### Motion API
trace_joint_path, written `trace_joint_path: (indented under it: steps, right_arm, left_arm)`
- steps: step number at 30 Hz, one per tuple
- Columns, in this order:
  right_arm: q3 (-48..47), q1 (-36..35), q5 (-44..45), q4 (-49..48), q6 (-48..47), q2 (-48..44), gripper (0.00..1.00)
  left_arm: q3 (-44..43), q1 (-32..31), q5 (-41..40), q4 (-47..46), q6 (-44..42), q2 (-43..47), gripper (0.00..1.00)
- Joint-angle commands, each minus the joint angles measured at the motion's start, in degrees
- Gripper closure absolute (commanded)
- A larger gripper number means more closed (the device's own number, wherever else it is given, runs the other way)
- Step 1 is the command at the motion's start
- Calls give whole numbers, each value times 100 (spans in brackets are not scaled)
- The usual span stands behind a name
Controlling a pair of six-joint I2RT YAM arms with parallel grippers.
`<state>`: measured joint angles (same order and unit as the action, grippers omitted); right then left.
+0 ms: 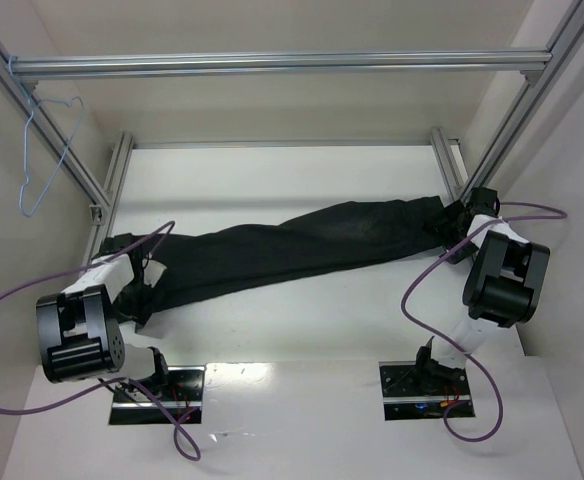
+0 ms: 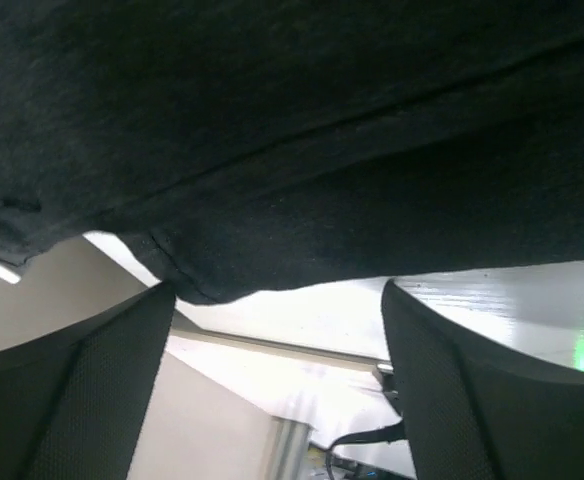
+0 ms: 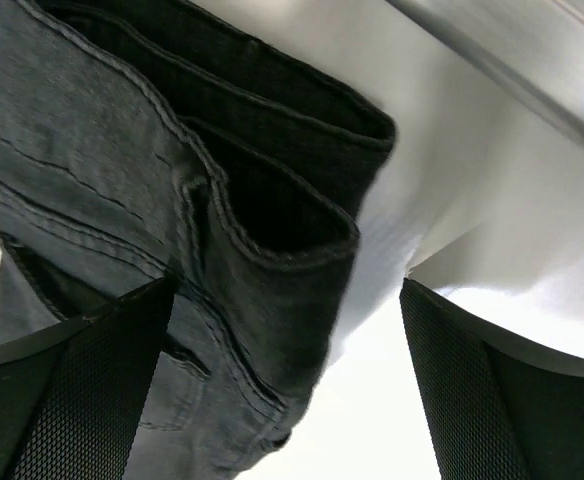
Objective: Place the trousers on the hanger
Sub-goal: Fold the trousers
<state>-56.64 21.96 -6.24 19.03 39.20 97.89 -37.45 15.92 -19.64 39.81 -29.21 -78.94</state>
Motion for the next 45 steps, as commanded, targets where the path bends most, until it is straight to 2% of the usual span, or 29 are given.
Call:
trace_joint_path:
  steps: [1, 4, 6, 10, 14, 16, 20, 22, 23, 25, 29, 30, 34, 40, 45]
  right_arm:
    - [57, -25, -185, -566, 272, 187, 0]
    - [57, -77, -185, -619, 325, 248, 0]
    - [-4, -77, -185, -619, 325, 301, 0]
    - [-5, -77, -185, -619, 325, 301, 4]
    - [48, -77, -132, -672, 431, 353, 9]
    - [48, -77, -132, -672, 431, 354, 16]
    - [153, -77, -132, -725, 483, 354, 28]
    - [206, -77, -79, -786, 545, 354, 39]
    - [206, -77, -79, -786, 545, 354, 42]
    - [258, -77, -79, -786, 598, 354, 44]
    - [259, -77, -79, -786, 598, 301, 45]
    - [259, -77, -79, -786, 598, 249, 45]
    - [373, -77, -79, -839, 598, 135, 43]
    - [426, -77, -26, -839, 536, 186, 43]
    - [303, -77, -79, -839, 536, 240, 43]
  left_arm:
    - [221, -28, -40, -736, -462, -349, 11]
    - [116, -28, -40, -914, -515, -657, 22]
    - [-7, -28, 65, -914, -515, -711, 42]
    - [-280, -28, 137, -1028, -586, -1008, 66]
    - [-552, -28, -118, -1493, -665, -1413, 82]
    - [-850, -28, -119, -1564, -551, -1824, 86]
    - [-1904, -28, -119, -1714, -112, -2537, 86]
    - [-2712, -28, -119, -1661, 160, -2967, 86]
    - [-2967, -28, -58, -1661, 222, -3091, 86]
    - [-3590, -80, 47, -1599, 276, -3346, 86]
    - [-4067, -238, 224, -1547, 337, -3409, 73]
    - [-4068, -239, 224, -1434, 337, -3348, 61]
    - [-3903, -309, 478, -1265, 408, -2857, 41]
    - [-3366, -309, 189, -1546, 408, -2294, 29]
    - [-3461, -309, -127, -1828, 468, -2529, 23]
